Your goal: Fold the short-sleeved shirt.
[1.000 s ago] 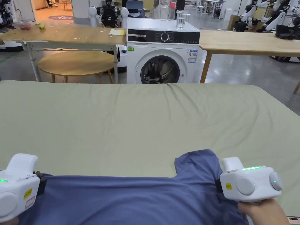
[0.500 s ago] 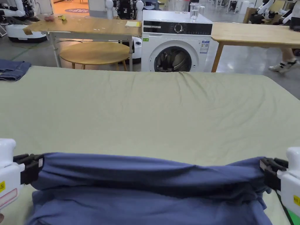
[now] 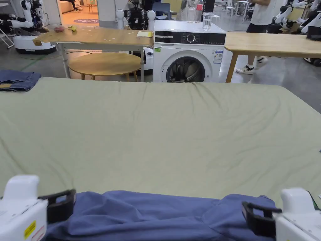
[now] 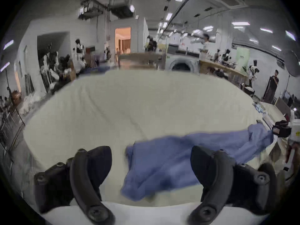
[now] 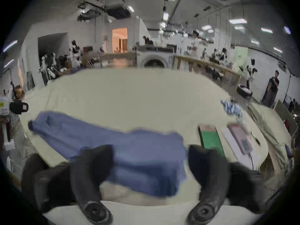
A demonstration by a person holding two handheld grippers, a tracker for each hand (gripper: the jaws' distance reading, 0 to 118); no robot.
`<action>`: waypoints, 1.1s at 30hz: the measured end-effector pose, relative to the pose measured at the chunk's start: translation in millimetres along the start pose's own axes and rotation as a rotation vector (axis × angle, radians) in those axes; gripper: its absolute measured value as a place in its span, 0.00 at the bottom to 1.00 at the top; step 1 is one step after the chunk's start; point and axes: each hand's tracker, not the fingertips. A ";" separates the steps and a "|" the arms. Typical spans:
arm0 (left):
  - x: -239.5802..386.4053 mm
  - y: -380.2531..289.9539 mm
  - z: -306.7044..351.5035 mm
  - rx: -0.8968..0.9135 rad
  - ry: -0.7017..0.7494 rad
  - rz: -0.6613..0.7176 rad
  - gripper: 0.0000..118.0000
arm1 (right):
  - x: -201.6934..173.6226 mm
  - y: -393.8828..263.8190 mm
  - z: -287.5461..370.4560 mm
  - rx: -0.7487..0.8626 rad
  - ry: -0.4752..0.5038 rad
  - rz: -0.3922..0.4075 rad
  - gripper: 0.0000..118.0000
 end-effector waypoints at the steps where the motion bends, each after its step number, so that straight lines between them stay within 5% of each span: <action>1: 13.8 12.9 -1.0 0.038 0.001 -0.011 0.85 | -7.0 14.3 -0.1 0.055 0.014 -0.006 0.89; 5: 75.3 51.2 -5.0 0.197 0.010 -0.103 0.85 | -51.1 62.2 -11.4 0.162 -0.026 -0.035 0.89; 7: 89.6 52.8 -12.2 0.241 0.037 -0.133 0.81 | -67.9 73.0 -17.2 0.165 -0.053 -0.038 0.78; 8: 93.9 53.1 -13.5 0.230 0.026 -0.129 0.66 | -73.6 73.8 -19.0 0.175 -0.060 -0.035 0.54; 9: 96.2 54.3 -14.3 0.219 0.008 -0.133 0.17 | -74.7 73.1 -19.9 0.186 -0.059 -0.027 0.03; 11: 97.0 51.4 -14.1 0.196 -0.004 -0.131 0.00 | -82.4 71.1 -22.8 0.192 -0.058 -0.016 0.00; 17: 47.5 35.5 -7.4 0.117 -0.020 -0.045 0.00 | -94.0 59.2 -14.6 0.215 -0.042 0.012 0.00; 23: -36.2 -6.9 -4.3 0.006 -0.060 0.191 0.00 | -111.5 43.9 -18.8 0.189 -0.017 -0.020 0.00; 24: -51.9 -16.0 -4.1 -0.005 -0.096 0.245 0.04 | -116.0 41.1 -21.3 0.176 -0.012 -0.021 0.00; 25: -68.3 -26.9 -4.8 -0.024 -0.137 0.305 0.29 | -118.5 40.1 -25.0 0.161 -0.007 -0.023 0.00; 27: -97.5 -48.5 -15.1 -0.120 -0.180 0.430 1.00 | -126.9 34.6 -29.4 0.145 -0.003 -0.020 0.00; 28: -110.9 -63.3 -16.6 -0.186 -0.223 0.494 0.99 | -130.7 32.2 -30.9 0.137 -0.001 -0.019 0.00; 29: -125.2 -65.4 -21.9 -0.037 -0.267 0.597 0.99 | -133.1 31.9 -32.4 0.130 0.002 -0.021 0.00; 30: -132.4 -81.5 -29.3 -0.188 -0.281 0.694 0.99 | -136.0 30.1 -32.9 0.126 0.003 -0.022 0.00; 33: -149.5 -123.1 -56.4 -0.260 -0.342 0.945 1.00 | -141.2 26.8 -34.0 0.113 0.008 -0.014 0.00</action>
